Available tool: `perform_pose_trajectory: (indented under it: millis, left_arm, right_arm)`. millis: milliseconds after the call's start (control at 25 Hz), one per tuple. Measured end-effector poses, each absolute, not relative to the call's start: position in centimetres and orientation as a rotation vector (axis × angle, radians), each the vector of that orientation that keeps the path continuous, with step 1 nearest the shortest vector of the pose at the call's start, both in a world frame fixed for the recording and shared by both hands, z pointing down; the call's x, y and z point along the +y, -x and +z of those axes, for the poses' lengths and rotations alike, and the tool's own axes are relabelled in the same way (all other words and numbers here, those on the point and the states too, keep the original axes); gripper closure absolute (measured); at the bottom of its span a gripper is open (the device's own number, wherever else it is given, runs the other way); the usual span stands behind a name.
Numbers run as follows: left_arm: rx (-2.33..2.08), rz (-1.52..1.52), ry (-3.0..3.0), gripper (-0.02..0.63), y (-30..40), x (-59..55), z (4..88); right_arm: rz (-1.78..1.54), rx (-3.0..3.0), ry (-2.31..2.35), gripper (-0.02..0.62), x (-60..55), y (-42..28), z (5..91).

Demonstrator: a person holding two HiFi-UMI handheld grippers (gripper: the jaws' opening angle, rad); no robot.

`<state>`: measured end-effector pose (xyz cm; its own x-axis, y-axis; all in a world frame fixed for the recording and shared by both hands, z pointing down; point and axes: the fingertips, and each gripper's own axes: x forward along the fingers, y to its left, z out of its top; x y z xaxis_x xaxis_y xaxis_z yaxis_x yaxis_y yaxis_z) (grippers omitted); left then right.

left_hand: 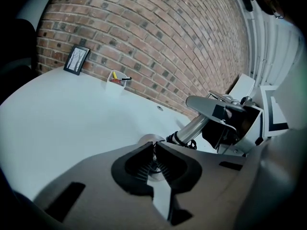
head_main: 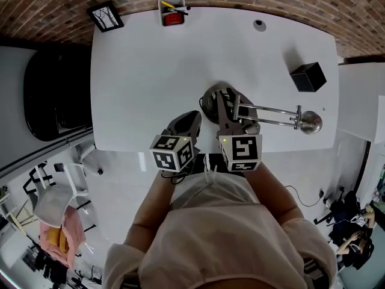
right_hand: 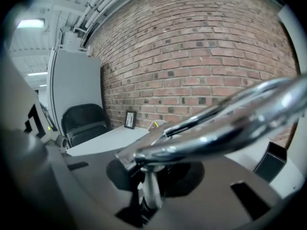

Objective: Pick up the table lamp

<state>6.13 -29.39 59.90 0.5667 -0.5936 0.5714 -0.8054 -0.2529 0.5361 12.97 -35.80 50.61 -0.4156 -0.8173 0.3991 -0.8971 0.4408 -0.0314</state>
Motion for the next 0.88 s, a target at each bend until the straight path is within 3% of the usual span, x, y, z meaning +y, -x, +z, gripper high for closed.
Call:
perform_pose_trajectory:
  millis: [520,560,640,680,880]
  left_arm:
    - [-1.046,0.276,-1.935,0.572,-6.8,-29.9,61.5]
    - [-1.029,0.282,-1.92,0.555,-7.0,-29.7,62.1]
    - [-0.953,0.271,-1.862,0.396,-7.7,-29.2,63.5]
    - [-0.91,0.256,-1.818,0.365,-8.2,-28.9,64.3]
    - [-0.844,0.221,-1.663,0.356,-9.4,-28.5,67.3]
  right_arm:
    - [0.402,-2.342,-1.442,0.529,-36.0,-14.1,50.7]
    - [0.411,-2.335,-1.451,0.529,-36.0,-14.4,50.6]
    - [0.423,-2.328,-1.459,0.531,-36.0,-14.7,50.6]
    - [0.425,-2.33,-1.456,0.531,-36.0,-14.8,50.6]
    - [0.472,-2.345,-1.449,0.531,-36.4,-15.4,50.4]
